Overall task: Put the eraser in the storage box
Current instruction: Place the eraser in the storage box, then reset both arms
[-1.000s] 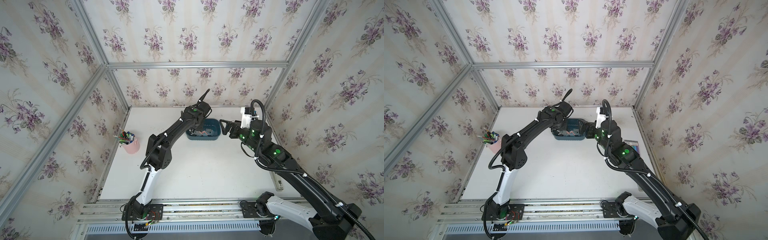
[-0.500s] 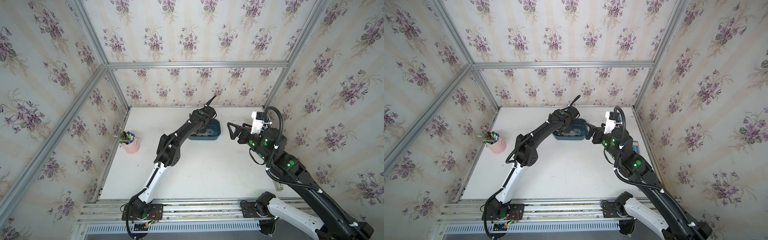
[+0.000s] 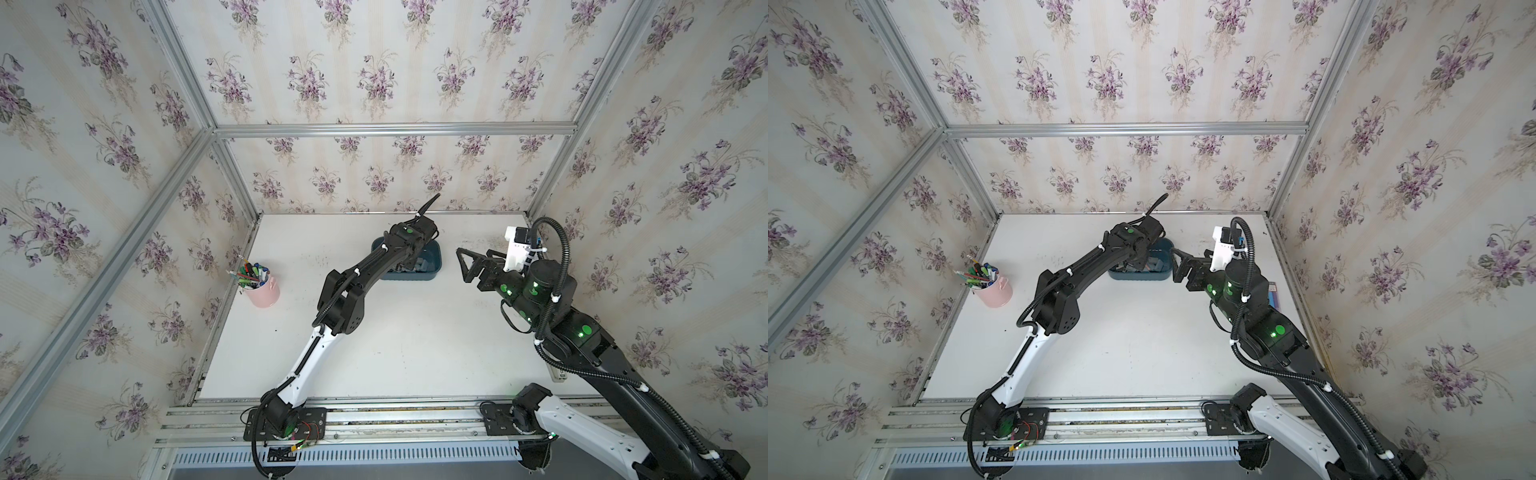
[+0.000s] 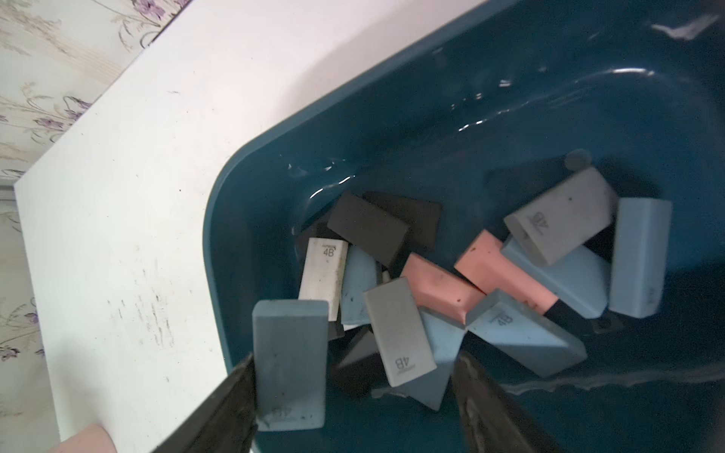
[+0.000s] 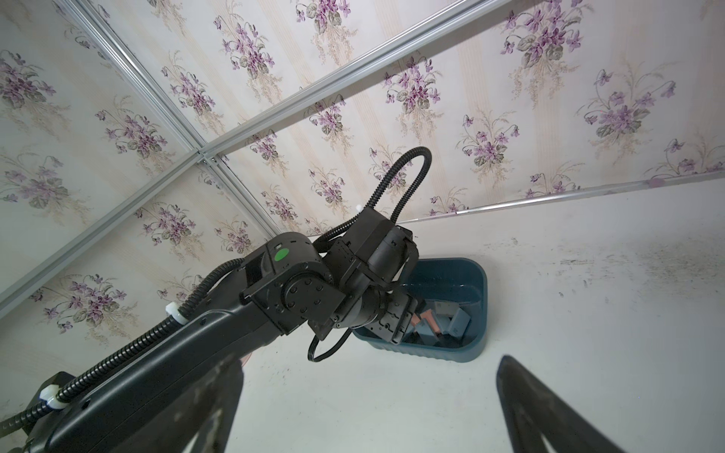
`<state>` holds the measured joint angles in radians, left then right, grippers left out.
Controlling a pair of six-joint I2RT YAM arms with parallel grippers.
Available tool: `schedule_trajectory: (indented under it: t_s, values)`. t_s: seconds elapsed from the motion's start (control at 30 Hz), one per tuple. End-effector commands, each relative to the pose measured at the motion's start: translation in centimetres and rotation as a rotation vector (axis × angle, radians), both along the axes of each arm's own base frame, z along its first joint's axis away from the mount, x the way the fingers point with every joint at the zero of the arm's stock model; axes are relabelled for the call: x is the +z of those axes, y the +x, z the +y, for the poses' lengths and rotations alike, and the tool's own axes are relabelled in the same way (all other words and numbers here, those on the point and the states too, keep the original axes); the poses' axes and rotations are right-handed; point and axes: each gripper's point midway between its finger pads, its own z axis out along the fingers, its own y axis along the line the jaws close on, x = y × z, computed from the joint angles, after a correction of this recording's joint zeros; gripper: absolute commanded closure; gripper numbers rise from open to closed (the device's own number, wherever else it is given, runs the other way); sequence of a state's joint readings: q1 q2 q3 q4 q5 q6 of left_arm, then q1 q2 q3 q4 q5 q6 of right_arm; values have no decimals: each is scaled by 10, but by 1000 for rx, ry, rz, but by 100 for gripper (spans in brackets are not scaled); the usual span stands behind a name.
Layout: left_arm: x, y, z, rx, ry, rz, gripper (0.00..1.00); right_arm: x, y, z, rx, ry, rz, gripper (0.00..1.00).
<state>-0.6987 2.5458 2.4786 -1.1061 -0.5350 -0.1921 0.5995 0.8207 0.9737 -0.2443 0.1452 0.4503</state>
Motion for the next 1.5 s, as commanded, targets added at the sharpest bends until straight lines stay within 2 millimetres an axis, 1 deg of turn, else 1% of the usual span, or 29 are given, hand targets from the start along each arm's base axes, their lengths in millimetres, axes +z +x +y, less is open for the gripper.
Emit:
schedule_trajectory:
  t_s: [0.0,0.1,0.2,0.37,0.43,0.47,0.57,0.7,0.8,0.9,1.0,1.07,1.2,1.23,1.33,1.4,1.47]
  values:
    - [10,3,-4,-38,79,-60,14,5,1,-2,-14,20,-15,0]
    - [16,2,-11,-73,128,-96,6,5,1,-1,-13,24,-16,0]
    - [18,2,-14,-81,121,-102,1,5,1,-2,-13,25,-18,0]
    - [16,0,-16,-79,112,-96,1,7,0,-3,-17,26,-25,0]
    - [24,0,-16,-62,79,-102,1,9,0,-3,-17,24,-28,0]
    - [29,0,-16,-53,59,-109,1,10,0,-4,-21,22,-31,0]
    - [56,2,-18,-36,-33,-143,1,10,1,-7,-38,20,-35,0]
    - [104,0,-18,-33,-137,-206,1,10,4,-15,-84,5,-43,0]
    - [137,-7,-12,-27,-204,-254,1,3,11,-22,-136,-36,-43,0]
    - [161,-16,4,3,-268,-291,1,-10,23,-26,-186,-93,-15,0]
    - [177,-28,26,32,-305,-337,0,-24,37,-37,-249,-137,1,0]
    - [183,-37,43,49,-314,-365,1,-34,49,-54,-307,-150,7,0]
    - [190,-55,77,82,-336,-413,1,-67,70,-87,-418,-169,35,0]
    - [189,-60,87,91,-343,-423,1,-75,72,-96,-446,-178,31,0]
    - [184,-73,116,125,-326,-458,1,-86,73,-119,-543,-183,-11,0]
    - [176,-78,137,157,-308,-461,1,-94,75,-125,-553,-216,-46,0]
    - [161,-83,158,196,-278,-451,1,-107,80,-133,-577,-223,-25,0]
